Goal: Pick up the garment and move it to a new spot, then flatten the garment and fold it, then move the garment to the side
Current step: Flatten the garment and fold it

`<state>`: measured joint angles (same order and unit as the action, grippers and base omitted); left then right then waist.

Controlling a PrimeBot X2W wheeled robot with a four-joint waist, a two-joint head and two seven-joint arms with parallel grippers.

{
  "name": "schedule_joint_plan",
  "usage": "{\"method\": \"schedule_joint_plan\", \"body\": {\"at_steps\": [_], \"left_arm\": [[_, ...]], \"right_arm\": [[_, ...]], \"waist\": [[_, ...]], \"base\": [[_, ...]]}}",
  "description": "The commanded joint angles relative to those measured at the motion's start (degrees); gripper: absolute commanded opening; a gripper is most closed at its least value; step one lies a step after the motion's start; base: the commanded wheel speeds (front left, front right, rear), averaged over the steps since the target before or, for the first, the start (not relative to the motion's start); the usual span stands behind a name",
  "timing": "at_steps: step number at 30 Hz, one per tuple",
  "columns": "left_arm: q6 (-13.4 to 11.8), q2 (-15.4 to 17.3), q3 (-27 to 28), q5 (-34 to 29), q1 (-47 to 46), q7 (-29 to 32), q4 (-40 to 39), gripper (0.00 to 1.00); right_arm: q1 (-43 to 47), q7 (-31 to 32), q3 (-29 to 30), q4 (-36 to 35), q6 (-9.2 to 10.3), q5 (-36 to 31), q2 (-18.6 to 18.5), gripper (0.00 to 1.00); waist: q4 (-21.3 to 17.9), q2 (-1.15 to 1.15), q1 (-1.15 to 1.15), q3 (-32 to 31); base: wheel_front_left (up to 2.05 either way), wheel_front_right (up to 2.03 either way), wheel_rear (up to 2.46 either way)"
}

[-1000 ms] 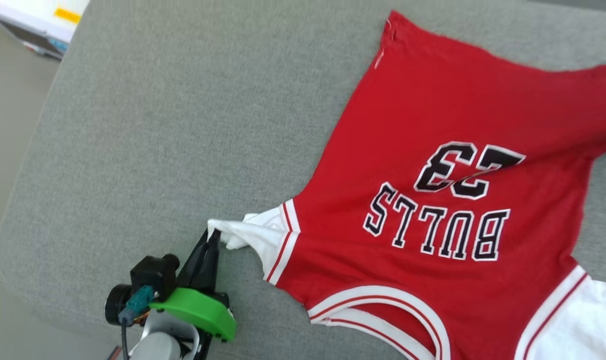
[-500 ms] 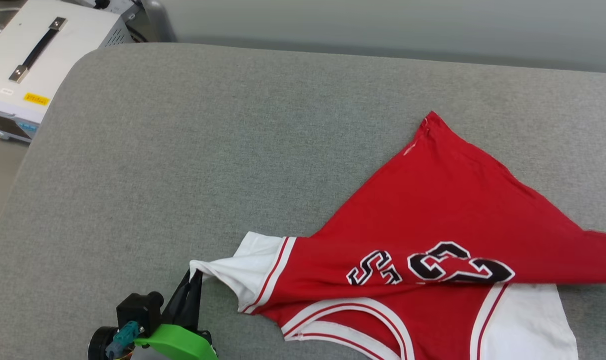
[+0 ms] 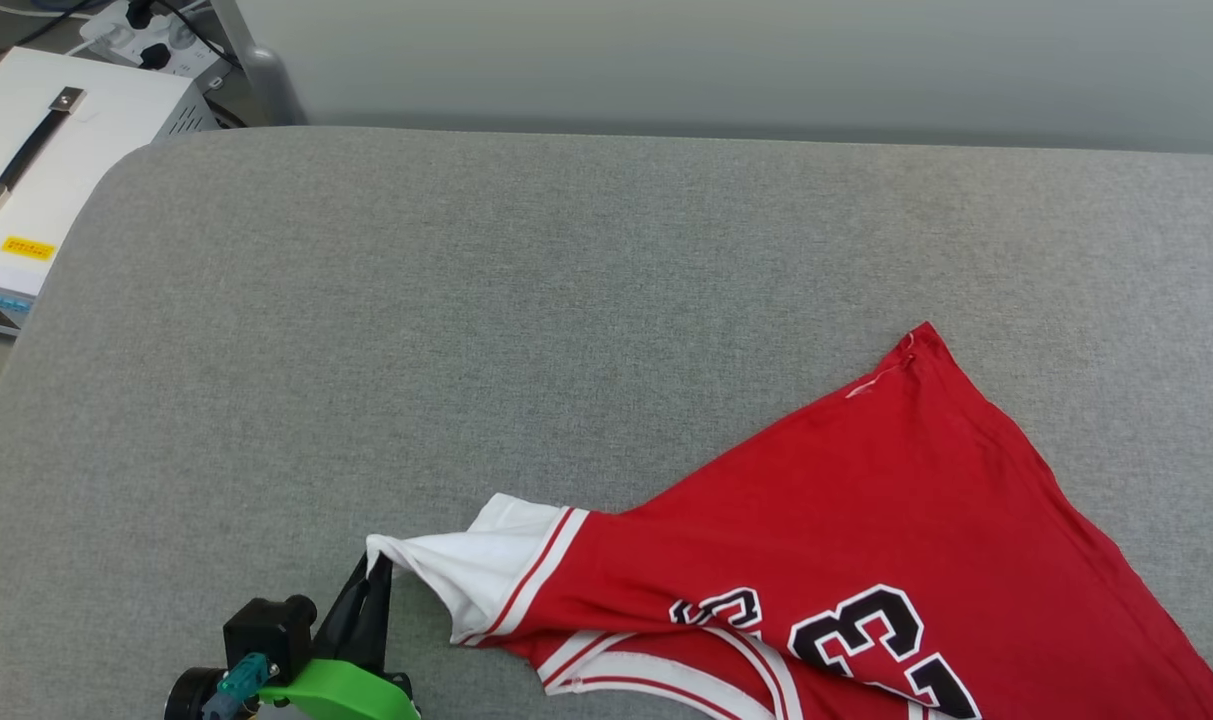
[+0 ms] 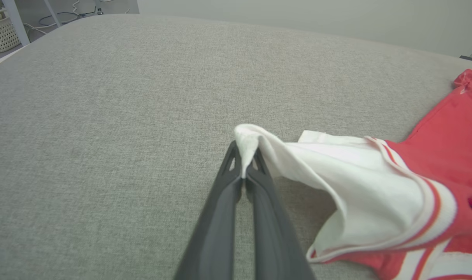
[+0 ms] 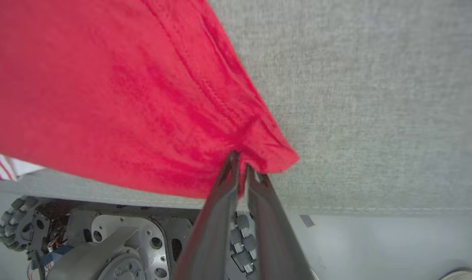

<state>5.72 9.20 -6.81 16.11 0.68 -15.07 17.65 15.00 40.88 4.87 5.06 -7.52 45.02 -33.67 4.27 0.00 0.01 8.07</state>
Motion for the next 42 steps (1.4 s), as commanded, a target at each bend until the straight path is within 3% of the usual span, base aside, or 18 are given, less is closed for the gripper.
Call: {"method": "schedule_joint_plan", "body": {"at_steps": [1,10,16,21,27,35,42], "left_arm": [[-0.55,0.60,0.14,-0.01,0.26,0.07,-0.03,0.00],[-0.66,0.35,-0.78,-0.67,-1.35,0.07,-1.21,0.00],[-0.38,-0.29,-2.04,-1.24,-3.73,0.07,-2.22,0.00],[-0.13,-0.98,-2.83,-1.79,-5.80,0.07,-3.21,0.00],[0.29,-2.38,-3.94,-2.46,-8.86,0.07,-4.32,0.00],[0.72,-3.67,-4.66,-2.97,-11.48,0.07,-4.89,0.00],[1.00,-4.40,-5.05,-3.40,-12.66,0.07,-4.32,0.00]], "right_arm": [[-1.40,-1.14,1.45,-1.25,0.03,-0.77,0.04,1.00],[-10.87,-4.80,8.14,-13.30,0.03,-3.51,-1.26,1.00],[-21.72,-1.64,2.88,-17.00,0.03,-4.85,-4.31,1.00],[-31.56,5.46,-6.33,-14.06,0.03,-4.12,-7.82,1.00],[-44.10,13.81,-17.70,-5.65,0.03,-4.02,-9.24,1.00],[-52.82,13.71,-27.44,3.39,0.03,-4.78,-7.58,1.00],[-52.55,13.12,-36.43,10.43,0.03,-3.63,-8.90,1.00]], "waist": [[0.07,0.00,-0.01,0.04],[1.89,0.00,-0.01,1.79],[4.20,0.00,-0.01,5.07],[6.09,0.00,-0.01,8.46],[8.54,0.00,-0.01,13.03],[10.36,0.00,-0.01,17.11],[11.25,0.00,-0.01,17.84]], "base": [[0.00,0.00,0.00],[0.00,0.00,0.00],[0.00,0.00,0.00],[0.00,0.00,0.00],[0.00,0.00,0.00],[0.00,0.00,0.00],[0.00,0.00,0.00]]}}
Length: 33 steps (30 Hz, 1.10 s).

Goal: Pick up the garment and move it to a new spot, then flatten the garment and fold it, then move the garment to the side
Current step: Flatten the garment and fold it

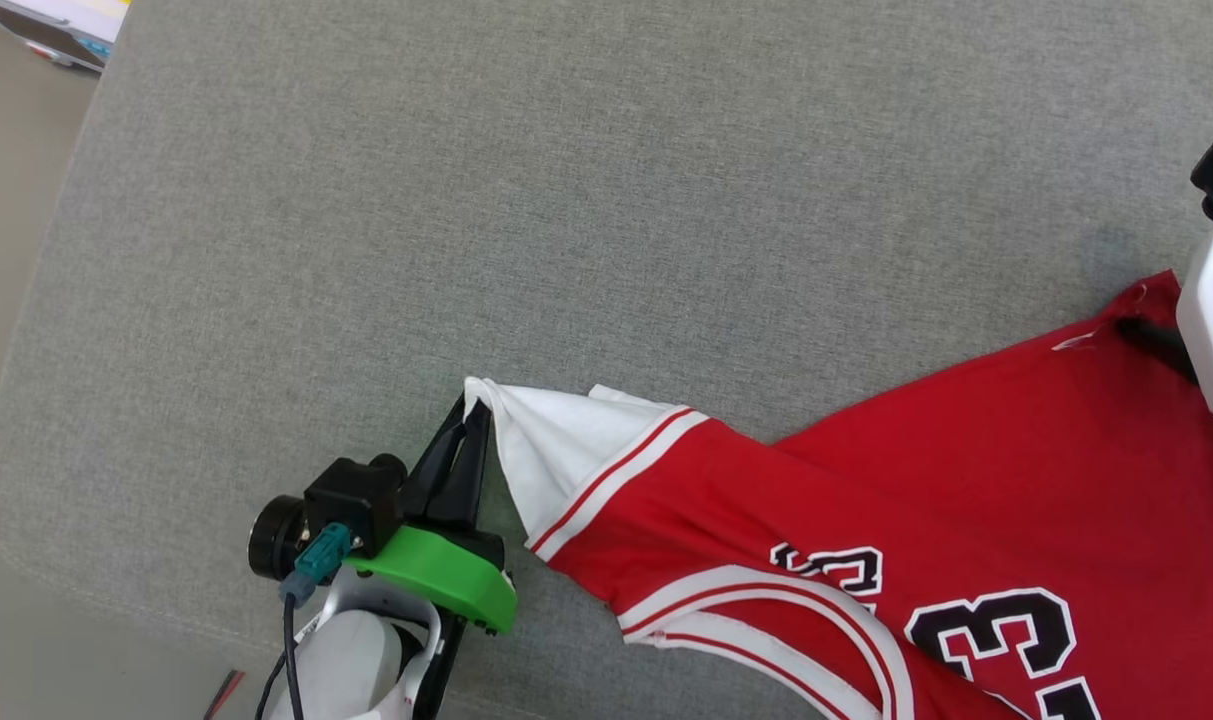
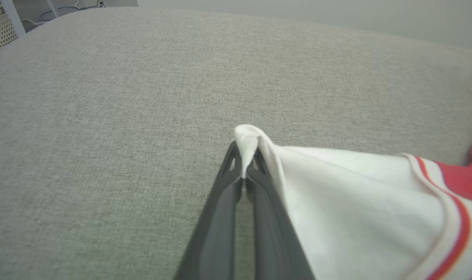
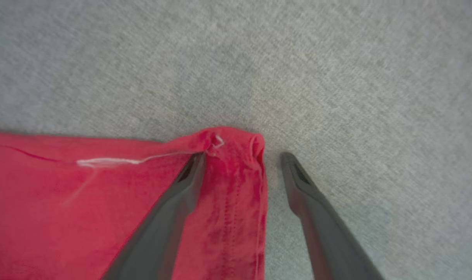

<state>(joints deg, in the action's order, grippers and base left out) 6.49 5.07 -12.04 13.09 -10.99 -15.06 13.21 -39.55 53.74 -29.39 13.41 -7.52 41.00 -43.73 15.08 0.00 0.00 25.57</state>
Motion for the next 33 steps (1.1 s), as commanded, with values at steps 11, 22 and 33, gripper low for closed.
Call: {"method": "schedule_joint_plan", "body": {"at_steps": [11,22,33], "left_arm": [[0.45,-0.20,1.66,-1.12,0.49,0.06,0.63,0.00],[0.71,2.90,2.49,-1.28,-1.76,0.07,-2.98,0.00],[0.93,8.12,0.67,-0.12,-17.07,4.40,-9.02,0.00]], "right_arm": [[0.11,-11.31,-2.70,2.39,0.03,5.71,-0.51,0.00],[2.76,-24.01,0.43,-2.59,0.03,7.92,-2.21,0.00],[1.25,-31.93,7.42,-8.41,0.03,4.96,-0.51,0.00]], "waist": [[-1.94,0.00,0.00,-4.87],[-6.26,0.00,0.00,-13.41],[-10.79,0.00,0.00,-14.38]], "base": [[0.00,0.00,0.00],[0.00,0.00,0.00],[0.00,0.00,0.00]]}}
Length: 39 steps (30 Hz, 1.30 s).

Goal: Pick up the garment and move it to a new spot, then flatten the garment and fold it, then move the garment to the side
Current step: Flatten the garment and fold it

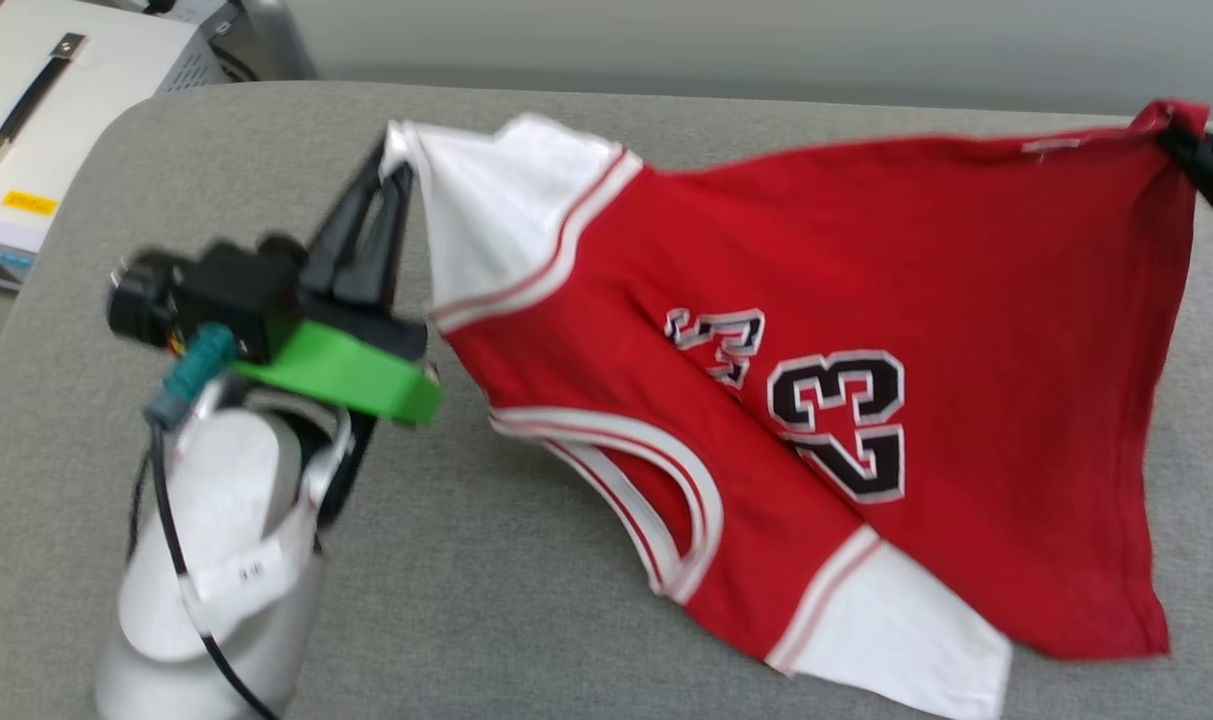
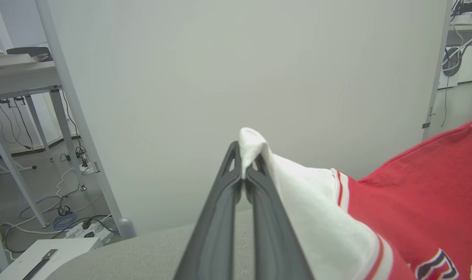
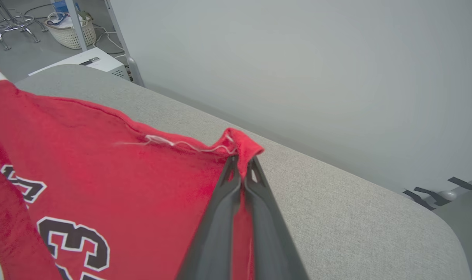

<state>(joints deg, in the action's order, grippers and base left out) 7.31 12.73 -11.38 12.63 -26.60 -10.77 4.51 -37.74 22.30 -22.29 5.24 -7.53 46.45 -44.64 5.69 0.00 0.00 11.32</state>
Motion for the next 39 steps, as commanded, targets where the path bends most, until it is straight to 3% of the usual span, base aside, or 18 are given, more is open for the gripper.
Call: {"method": "schedule_joint_plan", "body": {"at_steps": [1,10,19,31,39], "left_arm": [[0.12,0.86,-0.38,0.62,-3.54,0.78,-0.87,0.00],[0.16,5.96,-3.77,2.33,-25.26,5.47,-1.69,0.00],[0.17,9.09,-8.05,6.88,-52.78,7.31,7.53,0.00],[0.17,9.85,-13.31,9.38,-79.56,4.59,23.61,0.00],[0.17,10.11,-17.40,11.62,-82.85,0.67,32.24,0.00]], "right_arm": [[-1.14,-0.94,1.14,-0.73,0.04,-1.07,0.68,0.00],[-11.79,-2.89,7.96,-1.17,0.04,-6.43,5.33,0.00],[-32.22,-3.93,11.23,4.62,0.04,-13.42,10.35,0.00],[-58.30,-12.32,7.94,20.32,0.04,-20.47,14.23,0.00],[-62.97,-17.52,3.05,29.29,0.04,-19.77,17.25,0.00]], "waist": [[-1.77,0.00,0.00,0.37],[-4.13,0.00,0.00,8.41],[-5.12,0.00,0.00,18.19],[-6.75,0.00,0.00,25.01],[-7.12,0.00,0.00,26.40]], "base": [[0.00,0.00,0.00],[0.00,0.00,0.00],[0.00,0.00,0.00],[0.00,0.00,0.00],[0.00,0.00,0.00]]}}
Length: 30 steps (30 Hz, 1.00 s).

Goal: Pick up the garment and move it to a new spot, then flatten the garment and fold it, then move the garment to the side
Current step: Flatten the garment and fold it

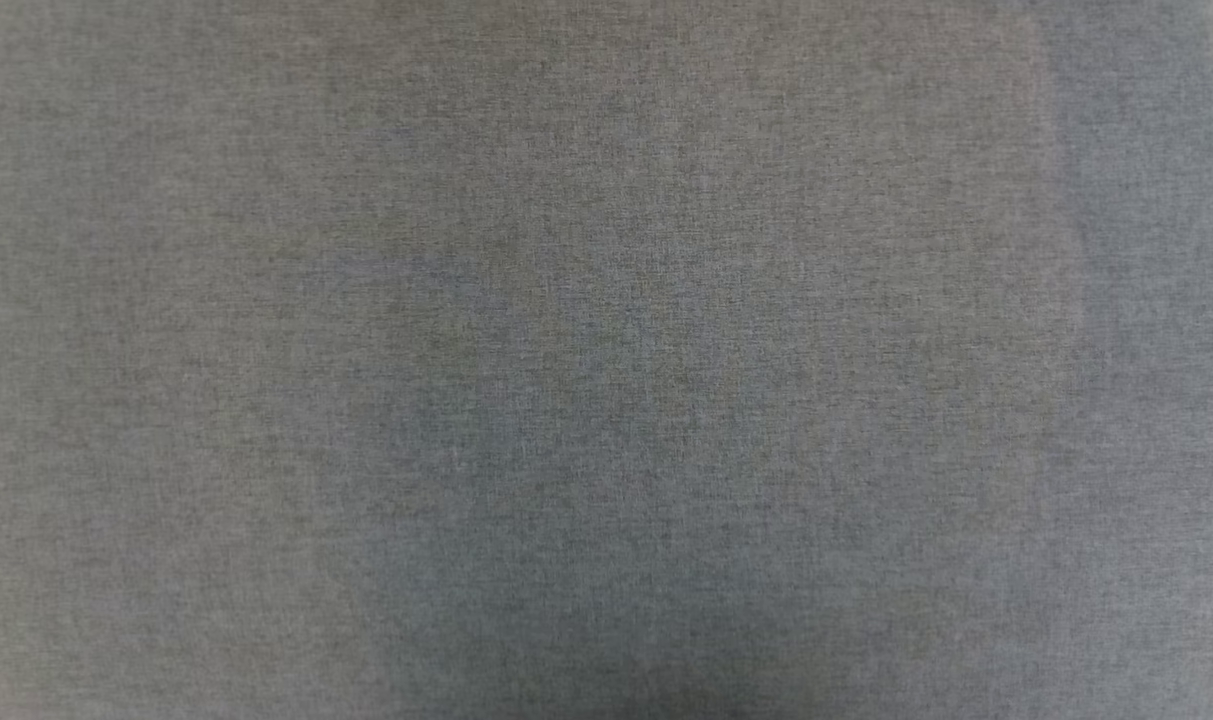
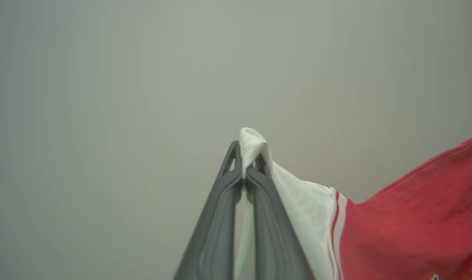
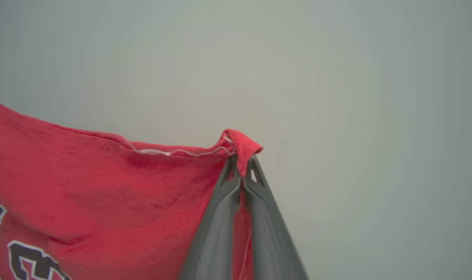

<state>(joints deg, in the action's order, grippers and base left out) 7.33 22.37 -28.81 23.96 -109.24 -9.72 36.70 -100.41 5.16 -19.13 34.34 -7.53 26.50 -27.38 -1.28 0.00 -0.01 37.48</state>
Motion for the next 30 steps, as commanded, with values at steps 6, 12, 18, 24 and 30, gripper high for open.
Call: {"method": "schedule_joint_plan", "body": {"at_steps": [6,12,18,24,30], "left_arm": [[0.15,2.43,-3.40,3.28,5.52,-3.26,2.46,0.00],[-0.09,5.60,-4.42,6.75,22.25,-5.06,-0.25,0.00],[-2.11,6.74,-2.08,8.15,38.06,-5.25,-7.86,0.00],[-4.91,7.96,0.85,8.47,62.26,-5.27,-19.08,0.00],[-7.25,7.91,0.25,9.96,78.71,-5.27,-23.57,0.00]], "right_arm": [[4.07,-4.31,-3.65,5.04,0.04,3.70,1.63,0.00],[16.20,-8.47,-8.65,8.29,0.04,7.23,3.48,0.00],[26.16,-10.85,-12.68,6.23,0.04,11.07,2.52,0.00],[41.45,-11.63,-19.66,0.76,0.04,16.73,-0.98,0.00],[52.50,-11.73,-23.94,-1.70,0.04,19.71,-4.09,0.00]], "waist": [[-0.49,0.00,0.01,-0.42],[-0.30,0.00,0.01,-2.95],[0.43,0.00,0.01,-6.04],[0.76,0.00,0.01,-13.23],[1.35,0.00,0.01,-19.54]], "base": [[0.00,0.00,0.00],[0.00,0.00,0.00],[0.00,0.00,0.00],[0.00,0.00,0.00],[0.00,0.00,0.00]]}}
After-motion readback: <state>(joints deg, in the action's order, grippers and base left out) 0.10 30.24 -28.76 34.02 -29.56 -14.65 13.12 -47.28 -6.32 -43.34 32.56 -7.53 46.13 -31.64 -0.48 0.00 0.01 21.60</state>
